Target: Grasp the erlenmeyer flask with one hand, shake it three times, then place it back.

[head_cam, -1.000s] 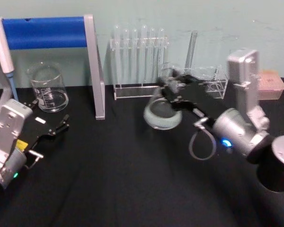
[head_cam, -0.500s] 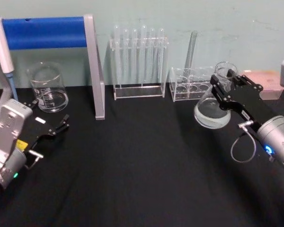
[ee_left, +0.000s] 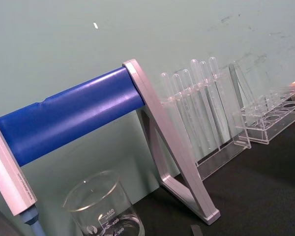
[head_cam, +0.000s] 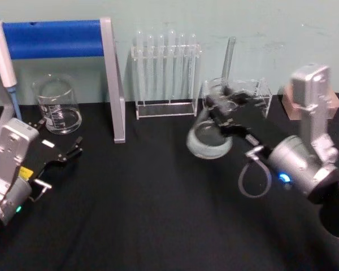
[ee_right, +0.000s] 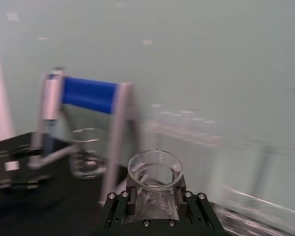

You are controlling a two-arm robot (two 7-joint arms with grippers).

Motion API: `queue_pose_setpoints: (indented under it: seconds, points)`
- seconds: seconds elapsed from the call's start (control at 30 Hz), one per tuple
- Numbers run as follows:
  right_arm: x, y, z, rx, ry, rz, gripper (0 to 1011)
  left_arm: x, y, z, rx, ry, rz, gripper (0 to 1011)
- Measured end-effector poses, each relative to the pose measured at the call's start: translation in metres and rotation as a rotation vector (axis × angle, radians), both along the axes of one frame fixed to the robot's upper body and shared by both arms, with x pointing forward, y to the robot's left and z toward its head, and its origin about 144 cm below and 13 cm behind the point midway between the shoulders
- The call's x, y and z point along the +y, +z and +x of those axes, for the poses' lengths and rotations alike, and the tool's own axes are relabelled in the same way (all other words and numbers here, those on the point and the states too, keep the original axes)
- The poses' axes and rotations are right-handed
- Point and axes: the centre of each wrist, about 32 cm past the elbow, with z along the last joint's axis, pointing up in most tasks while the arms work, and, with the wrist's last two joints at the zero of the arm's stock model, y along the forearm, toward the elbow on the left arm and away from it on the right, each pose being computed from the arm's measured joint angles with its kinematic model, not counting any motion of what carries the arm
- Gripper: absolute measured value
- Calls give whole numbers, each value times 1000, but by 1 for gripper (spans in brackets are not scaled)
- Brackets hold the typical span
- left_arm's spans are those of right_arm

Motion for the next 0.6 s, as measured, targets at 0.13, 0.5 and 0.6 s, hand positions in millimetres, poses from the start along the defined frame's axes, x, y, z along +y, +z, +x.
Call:
queue_pose_setpoints:
  seconds: [0.13, 0.5, 0.6]
  points:
    - [17, -1, 5, 9, 104, -1, 456, 0, 0, 0, 0, 0, 0, 1001]
    - [55, -5, 20, 24, 315, 6, 453, 0, 0, 0, 0, 0, 0, 1001]
    - [56, -5, 24, 24, 319, 9, 453, 0, 0, 0, 0, 0, 0, 1001]
